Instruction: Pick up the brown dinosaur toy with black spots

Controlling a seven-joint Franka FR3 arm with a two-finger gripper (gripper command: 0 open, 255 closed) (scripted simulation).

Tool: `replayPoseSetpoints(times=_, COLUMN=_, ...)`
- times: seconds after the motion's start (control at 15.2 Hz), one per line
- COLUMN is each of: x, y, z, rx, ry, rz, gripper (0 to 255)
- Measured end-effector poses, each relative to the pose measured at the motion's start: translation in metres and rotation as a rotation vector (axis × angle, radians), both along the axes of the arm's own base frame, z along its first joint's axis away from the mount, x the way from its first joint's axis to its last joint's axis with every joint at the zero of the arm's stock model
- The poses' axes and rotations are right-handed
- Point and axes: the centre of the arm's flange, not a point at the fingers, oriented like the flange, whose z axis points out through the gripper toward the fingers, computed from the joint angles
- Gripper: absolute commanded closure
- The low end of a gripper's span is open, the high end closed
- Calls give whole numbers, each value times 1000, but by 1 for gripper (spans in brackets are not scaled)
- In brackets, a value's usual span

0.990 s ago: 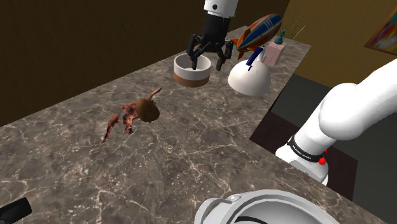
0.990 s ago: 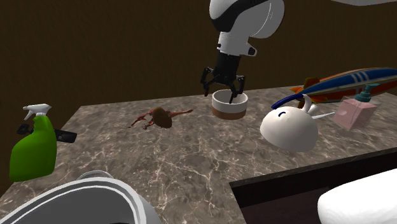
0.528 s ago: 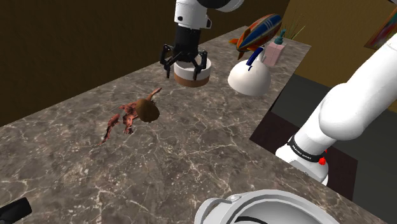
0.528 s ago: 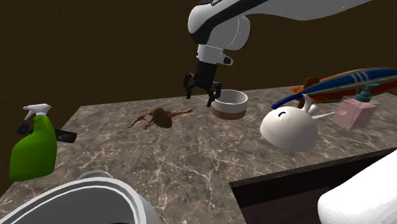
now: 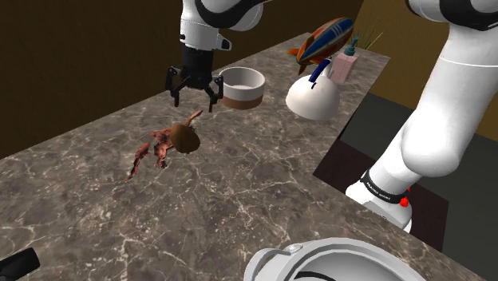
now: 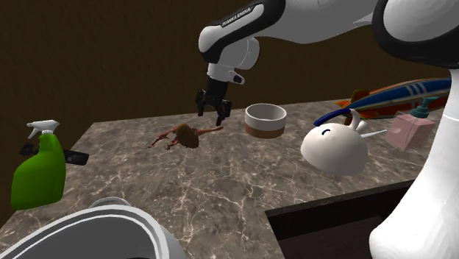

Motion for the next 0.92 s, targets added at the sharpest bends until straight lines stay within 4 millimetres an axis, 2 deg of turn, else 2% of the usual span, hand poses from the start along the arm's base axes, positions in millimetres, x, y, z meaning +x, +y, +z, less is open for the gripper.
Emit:
replayPoseSetpoints(times=0.13, x=15, y=10, z=-11, rx=7, ry=13, rz=-29, gripper=0)
replayPoseSetpoints(times=0.66, x=17, y=16, z=-52, rx=9, ry=18, rz=-40, gripper=0)
replayPoseSetpoints(times=0.73, x=18, y=15, z=-54, rx=9, ry=18, rz=-40, gripper=255)
replayPoseSetpoints(times=0.92, x=18, y=15, z=-55, rx=9, ry=17, rz=-40, gripper=255)
